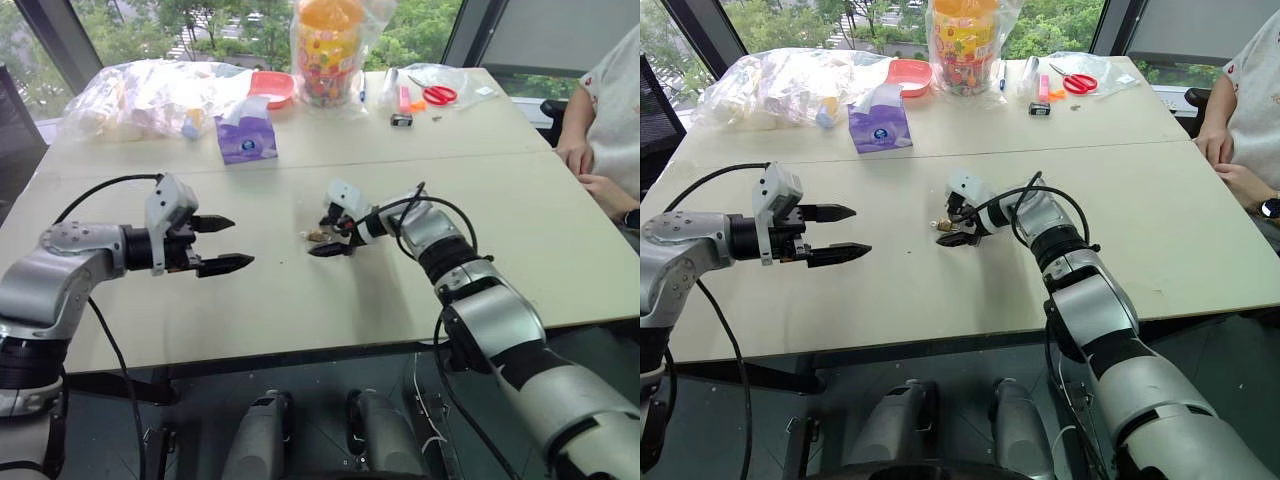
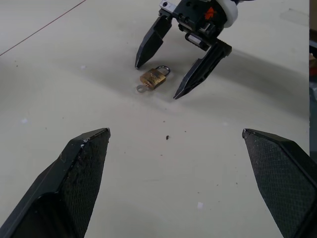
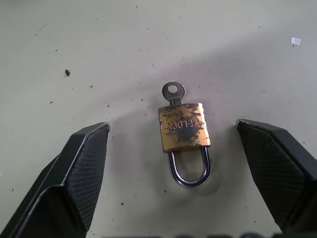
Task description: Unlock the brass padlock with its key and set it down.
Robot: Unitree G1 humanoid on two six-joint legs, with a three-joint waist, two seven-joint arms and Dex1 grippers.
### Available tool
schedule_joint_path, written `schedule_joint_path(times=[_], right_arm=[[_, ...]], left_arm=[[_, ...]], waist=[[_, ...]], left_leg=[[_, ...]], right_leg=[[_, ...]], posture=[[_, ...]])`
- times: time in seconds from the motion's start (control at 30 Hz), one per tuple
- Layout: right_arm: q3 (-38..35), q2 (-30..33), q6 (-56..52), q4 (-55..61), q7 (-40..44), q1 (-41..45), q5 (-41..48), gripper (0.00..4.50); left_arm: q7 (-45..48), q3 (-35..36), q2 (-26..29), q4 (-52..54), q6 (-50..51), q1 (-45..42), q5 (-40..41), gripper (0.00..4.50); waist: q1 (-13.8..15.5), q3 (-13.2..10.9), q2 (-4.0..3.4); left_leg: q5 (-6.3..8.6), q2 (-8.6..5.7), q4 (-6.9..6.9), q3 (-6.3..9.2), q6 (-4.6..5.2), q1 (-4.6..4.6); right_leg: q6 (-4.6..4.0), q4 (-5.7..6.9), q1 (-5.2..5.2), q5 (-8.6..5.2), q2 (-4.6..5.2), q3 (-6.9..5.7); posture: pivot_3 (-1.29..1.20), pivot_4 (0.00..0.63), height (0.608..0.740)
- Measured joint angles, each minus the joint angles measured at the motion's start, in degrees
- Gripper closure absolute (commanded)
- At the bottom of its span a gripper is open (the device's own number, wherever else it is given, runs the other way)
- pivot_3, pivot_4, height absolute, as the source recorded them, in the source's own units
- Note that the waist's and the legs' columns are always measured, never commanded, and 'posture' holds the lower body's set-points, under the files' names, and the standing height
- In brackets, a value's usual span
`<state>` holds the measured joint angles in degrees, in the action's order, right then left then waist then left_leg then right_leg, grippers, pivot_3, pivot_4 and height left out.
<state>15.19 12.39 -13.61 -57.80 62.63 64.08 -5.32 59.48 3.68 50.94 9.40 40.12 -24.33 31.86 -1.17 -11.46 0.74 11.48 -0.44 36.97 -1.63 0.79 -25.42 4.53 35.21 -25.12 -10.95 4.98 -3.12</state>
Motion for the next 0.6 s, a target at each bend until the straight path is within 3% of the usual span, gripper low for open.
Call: schedule_joint_path(times=[0.13, 0.2, 0.4, 0.6], right_arm=[[-0.5, -0.3, -0.1, -0.5, -0.7, 0.0, 0.0, 3.10], [-0.7, -0.5, -0.2, -0.6, -0.9, 0.0, 0.0, 3.82], [0.5, 0.7, 1.6, 5.8, -1.8, -2.1, -1.5, 3.82], [0.3, 7.1, 13.2, 33.6, -8.5, -8.4, -4.1, 3.82]], left_arm=[[0.0, 0.0, -0.3, 0.0, -0.3, 0.0, -0.2, 0.00], [-0.2, -0.1, -0.9, -0.4, -0.5, 0.0, -0.2, 0.00], [-0.4, -0.3, -5.6, -6.4, -0.5, -4.3, 0.2, 0.00], [-0.9, 3.2, -13.6, -18.0, 2.2, -14.3, 5.5, 0.00]], waist=[[0.0, 0.0, 0.00], [0.0, 0.0, 0.00], [0.3, 0.0, 0.00], [0.3, 0.0, 0.00]], left_leg=[[0.00, 0.00, 0.00, 0.00, 0.00, 0.00], [0.00, 0.00, 0.00, 0.00, 0.00, 0.00], [0.00, -0.01, 0.02, -0.01, 0.00, -0.03], [-0.01, -0.04, 0.06, -0.04, 0.01, -0.08]], right_leg=[[0.00, 0.00, 0.00, 0.00, 0.00, 0.00], [0.00, 0.00, 0.00, 0.00, 0.00, 0.00], [0.01, 0.01, -0.01, 0.00, 0.00, 0.00], [0.24, 0.04, -0.03, 0.11, 0.01, 0.00]], posture=[[0.00, 0.150, 0.740], [0.00, 0.150, 0.740], [0.00, 0.150, 0.740], [0.00, 0.150, 0.740]])
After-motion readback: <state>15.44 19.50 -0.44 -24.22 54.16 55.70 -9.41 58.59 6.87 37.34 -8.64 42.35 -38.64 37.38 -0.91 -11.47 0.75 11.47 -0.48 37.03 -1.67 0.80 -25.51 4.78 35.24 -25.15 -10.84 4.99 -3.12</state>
